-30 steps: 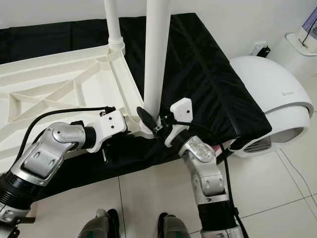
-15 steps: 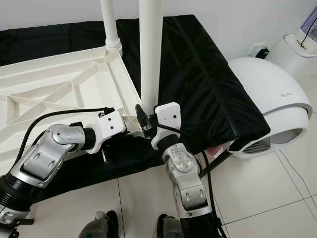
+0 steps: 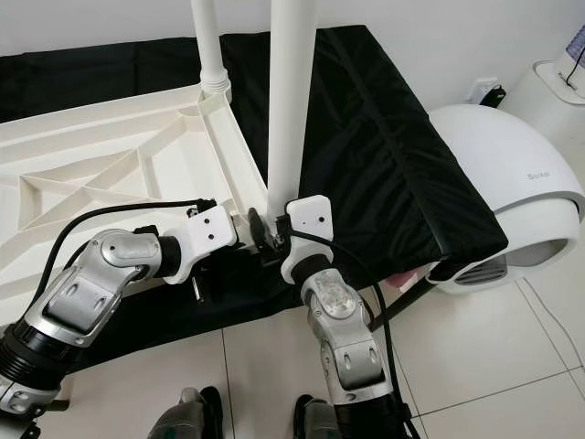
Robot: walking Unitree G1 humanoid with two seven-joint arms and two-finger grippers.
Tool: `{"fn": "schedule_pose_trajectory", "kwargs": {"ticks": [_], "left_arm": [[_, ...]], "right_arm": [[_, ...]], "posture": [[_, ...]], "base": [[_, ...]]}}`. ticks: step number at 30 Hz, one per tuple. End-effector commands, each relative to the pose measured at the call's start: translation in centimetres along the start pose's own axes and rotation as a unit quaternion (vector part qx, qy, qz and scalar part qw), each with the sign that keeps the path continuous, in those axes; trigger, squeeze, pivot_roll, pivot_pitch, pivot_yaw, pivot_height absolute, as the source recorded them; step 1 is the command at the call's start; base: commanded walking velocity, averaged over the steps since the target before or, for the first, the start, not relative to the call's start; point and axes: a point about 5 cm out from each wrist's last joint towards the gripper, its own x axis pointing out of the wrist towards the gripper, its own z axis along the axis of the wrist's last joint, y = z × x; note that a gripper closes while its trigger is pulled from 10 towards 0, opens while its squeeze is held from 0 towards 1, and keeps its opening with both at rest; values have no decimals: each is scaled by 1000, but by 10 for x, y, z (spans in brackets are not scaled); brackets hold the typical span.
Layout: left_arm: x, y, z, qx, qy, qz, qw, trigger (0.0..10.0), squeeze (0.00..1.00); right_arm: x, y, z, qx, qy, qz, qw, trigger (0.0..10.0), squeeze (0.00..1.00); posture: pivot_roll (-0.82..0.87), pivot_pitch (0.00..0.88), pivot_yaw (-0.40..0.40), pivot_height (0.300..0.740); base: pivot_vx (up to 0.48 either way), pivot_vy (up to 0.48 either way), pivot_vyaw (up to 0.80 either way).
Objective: Building children table
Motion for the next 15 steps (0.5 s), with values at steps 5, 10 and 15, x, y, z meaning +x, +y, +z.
{"fn": "schedule_pose_trajectory", "kwargs": {"ticks": [5, 10, 15], "left_arm": [[12, -17, -16, -21, 30, -31, 999, 10000, 0], [11, -16, -16, -22, 30, -30, 999, 10000, 0], [10, -15, -16, -21, 31, -30, 999, 10000, 0]], "right_arm": [[3, -10, 5, -1, -7, 21, 1000, 10000, 1000], [6, -23, 13, -7, -18, 71, 997, 10000, 0], [6, -31, 18, -18, -23, 117, 993, 10000, 0]], "posture": [[-9, 202, -44, 740], [-8, 206, -38, 740], [-7, 207, -35, 740]], "base": [[0, 0, 0], [0, 0, 0], [0, 0, 0]]}}
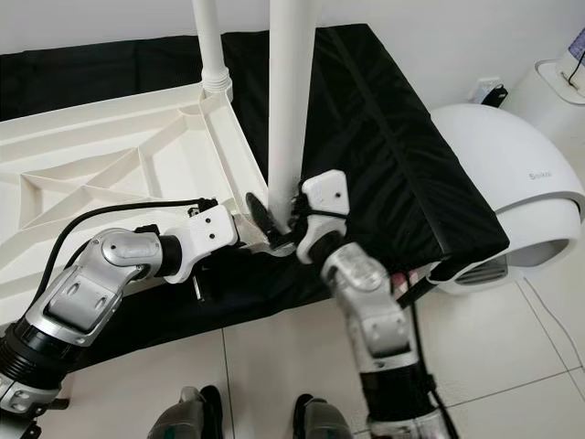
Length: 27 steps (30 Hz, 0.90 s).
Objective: Building children table
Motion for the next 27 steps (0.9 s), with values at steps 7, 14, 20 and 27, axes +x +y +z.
{"fn": "schedule_pose_trajectory", "kwargs": {"ticks": [7, 14, 20, 27], "left_arm": [[9, -13, -17, -22, 31, -28, 999, 10000, 0], [8, -12, -17, -22, 32, -26, 999, 10000, 0], [8, -13, -16, -23, 32, -26, 999, 10000, 0], [8, -13, -16, -23, 32, -27, 999, 10000, 0]], "right_arm": [[-8, -20, -1, 1, 21, 145, 989, 10000, 0], [-12, -34, -11, -20, 70, 234, 969, 10000, 0], [-4, -47, -13, -27, 79, 247, 966, 10000, 0], [6, -55, -11, -37, 69, 250, 965, 10000, 0]], "posture": [[-3, 210, -31, 740], [1, 209, -30, 740], [4, 209, -28, 740], [7, 211, -24, 740]], "base": [[0, 0, 0], [0, 0, 0], [0, 0, 0], [0, 0, 0]]}}
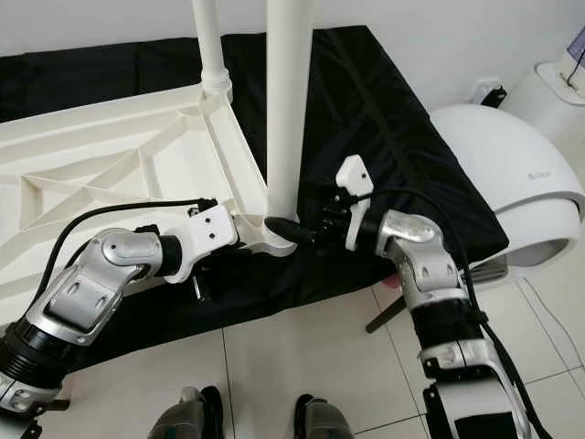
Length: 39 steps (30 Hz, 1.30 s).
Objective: Building children table
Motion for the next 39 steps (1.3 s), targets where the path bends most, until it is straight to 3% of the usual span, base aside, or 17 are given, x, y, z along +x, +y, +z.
{"fn": "schedule_pose_trajectory", "kwargs": {"ticks": [1, 14, 21, 22, 30, 33, 39], "left_arm": [[8, -14, -16, -22, 31, -28, 999, 10000, 0], [7, -16, -16, -19, 33, -32, 999, 10000, 0], [7, -16, -16, -19, 34, -32, 999, 10000, 0], [7, -17, -16, -19, 34, -33, 999, 10000, 0], [7, -17, -17, -18, 36, -33, 999, 10000, 0], [7, -17, -17, -19, 36, -32, 999, 10000, 0], [6, -19, -18, -25, 36, -30, 999, 10000, 0]], "right_arm": [[2, -5, 0, -5, -3, -5, 1000, 10000, 0], [28, -3, -3, -1, -23, 51, 998, 10000, 0], [30, -4, -4, -9, -23, 57, 998, 10000, 0], [30, -4, -5, -8, -24, 61, 998, 0, 0], [23, -9, -2, -5, -28, 70, 997, 0, 0], [13, -11, 2, -11, -29, 59, 998, 0, 0], [7, 0, 5, -19, -41, 8, 999, 0, 0]], "posture": [[9, 211, -21, 740], [22, 205, -20, 740], [23, 202, -22, 740], [23, 199, -23, 740], [18, 202, -22, 740], [15, 209, -27, 740], [10, 220, -31, 740]], "base": [[0, 0, 0], [0, 0, 0], [0, 0, 0], [0, 0, 0], [0, 0, 0], [0, 0, 0], [0, 0, 0]]}}
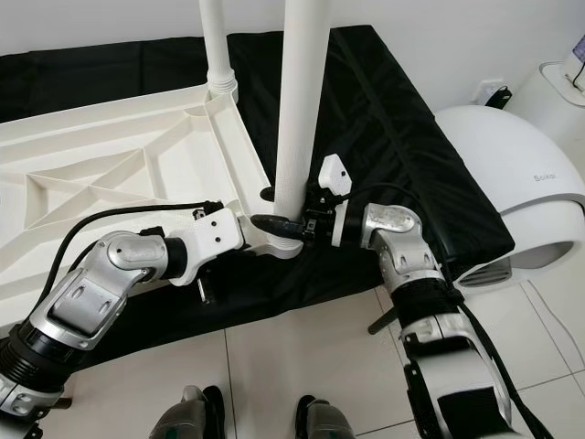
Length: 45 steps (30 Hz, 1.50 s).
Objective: Building children table
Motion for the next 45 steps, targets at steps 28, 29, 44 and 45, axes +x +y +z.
{"fn": "schedule_pose_trajectory", "kwargs": {"ticks": [28, 29, 44, 45], "left_arm": [[6, -13, -24, -40, 45, -16, 998, 10000, 0], [6, -13, -24, -40, 44, -16, 998, 10000, 0], [8, -11, -22, -40, 41, -11, 998, 10000, 0], [8, -11, -23, -40, 41, -11, 998, 10000, 0]], "right_arm": [[24, 55, -8, 84, -33, -344, 935, 0, 0], [26, 58, -8, 86, -31, -364, 927, 0, 0], [46, 80, -7, 113, -12, -415, 903, 0, 0], [44, 78, -7, 113, -11, -417, 902, 9922, 0]], "posture": [[2, 233, -30, 740], [1, 232, -31, 740], [-1, 230, -33, 740], [-2, 228, -31, 740]], "base": [[0, 0, 0], [0, 0, 0], [0, 0, 0], [0, 0, 0]]}}
